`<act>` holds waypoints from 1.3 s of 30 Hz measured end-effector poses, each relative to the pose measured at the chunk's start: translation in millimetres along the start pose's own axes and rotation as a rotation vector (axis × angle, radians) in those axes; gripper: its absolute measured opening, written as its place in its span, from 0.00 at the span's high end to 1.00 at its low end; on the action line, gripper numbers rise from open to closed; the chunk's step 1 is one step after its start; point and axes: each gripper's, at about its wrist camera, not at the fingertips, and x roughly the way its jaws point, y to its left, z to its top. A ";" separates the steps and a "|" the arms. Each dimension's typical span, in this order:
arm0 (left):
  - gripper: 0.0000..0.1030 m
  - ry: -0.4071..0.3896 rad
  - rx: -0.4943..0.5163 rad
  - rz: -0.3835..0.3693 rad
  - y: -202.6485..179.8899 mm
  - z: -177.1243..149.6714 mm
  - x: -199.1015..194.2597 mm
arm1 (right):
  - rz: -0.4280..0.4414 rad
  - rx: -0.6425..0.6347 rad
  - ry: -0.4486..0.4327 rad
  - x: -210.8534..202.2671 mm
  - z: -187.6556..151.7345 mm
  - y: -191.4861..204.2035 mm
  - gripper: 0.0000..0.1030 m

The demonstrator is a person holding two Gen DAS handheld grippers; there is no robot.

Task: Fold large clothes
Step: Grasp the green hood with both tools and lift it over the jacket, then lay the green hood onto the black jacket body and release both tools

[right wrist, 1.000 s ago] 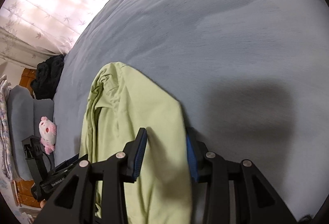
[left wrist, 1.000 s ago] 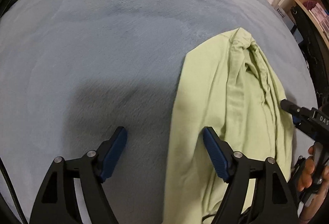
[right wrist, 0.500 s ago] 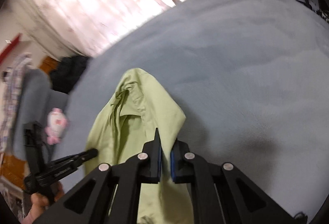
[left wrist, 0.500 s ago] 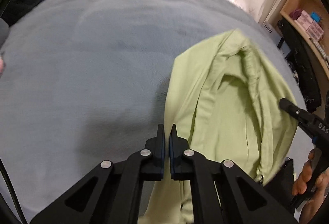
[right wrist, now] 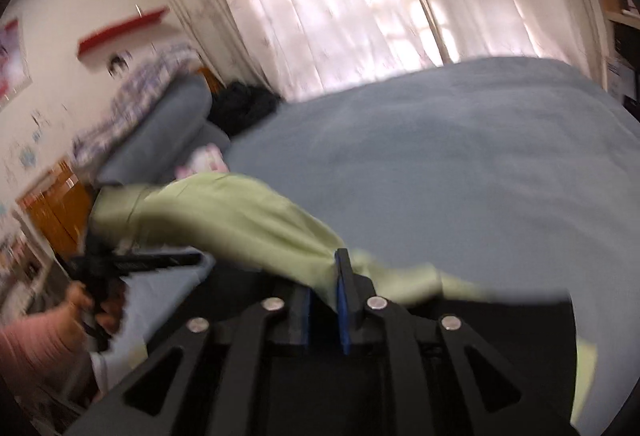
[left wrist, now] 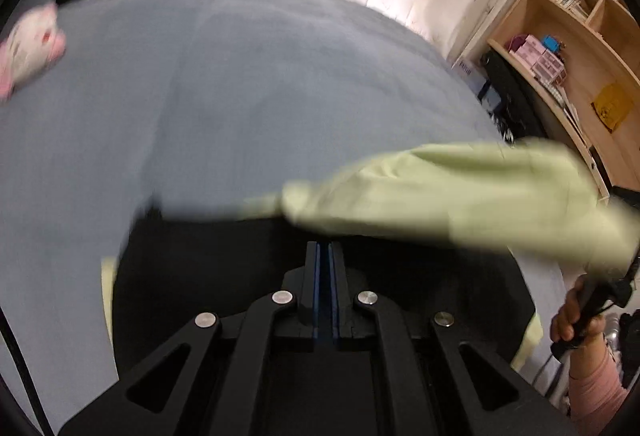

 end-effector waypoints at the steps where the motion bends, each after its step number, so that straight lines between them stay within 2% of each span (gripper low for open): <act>1: 0.98 0.025 -0.018 0.004 6.9 -14.8 -0.8 | -0.033 0.006 0.041 -0.3 -15.8 -2.4 0.84; 6: 0.97 0.137 -0.117 0.035 24.3 -76.8 5.0 | -0.192 0.062 0.232 0.4 -84.5 -14.9 0.84; 8: 0.94 0.170 -0.134 0.045 28.3 -94.9 1.7 | -0.181 0.125 0.259 -5.6 -104.3 -18.2 0.84; 11: 0.84 0.193 -0.189 -0.003 30.3 -121.2 -3.1 | -0.160 0.203 0.265 -18.2 -119.2 -13.3 0.84; 14: 0.81 0.179 -0.180 -0.011 17.0 -132.0 -10.7 | -0.133 0.255 0.267 -29.5 -131.2 -5.5 0.73; 17: 0.73 0.168 -0.161 -0.032 3.2 -137.2 -23.8 | -0.094 0.291 0.264 -40.9 -141.0 4.5 0.71; 20: 0.56 0.169 -0.171 -0.047 -12.1 -146.7 -25.1 | -0.075 0.297 0.249 -49.9 -146.5 13.8 0.70; 24: 0.56 0.150 -0.230 -0.142 -17.4 -157.7 -22.7 | -0.058 0.308 0.242 -49.6 -148.7 20.4 0.70; 27: 0.56 0.145 -0.273 -0.212 -28.1 -157.2 -6.0 | -0.054 0.332 0.245 -38.2 -146.1 18.5 0.70; 35: 0.56 0.165 -0.283 -0.303 -54.4 -156.7 29.9 | -0.074 0.364 0.245 19.7 -136.1 20.1 0.70; 36: 0.56 0.166 -0.290 -0.312 -55.1 -157.9 33.0 | -0.071 0.371 0.235 22.3 -136.7 21.6 0.73; 37: 0.56 0.165 -0.296 -0.319 -54.1 -159.0 33.9 | -0.061 0.382 0.227 24.4 -137.1 23.1 0.88; 39: 0.56 0.155 -0.314 -0.345 -55.2 -162.6 38.0 | 0.021 0.473 0.216 27.0 -139.8 22.6 0.89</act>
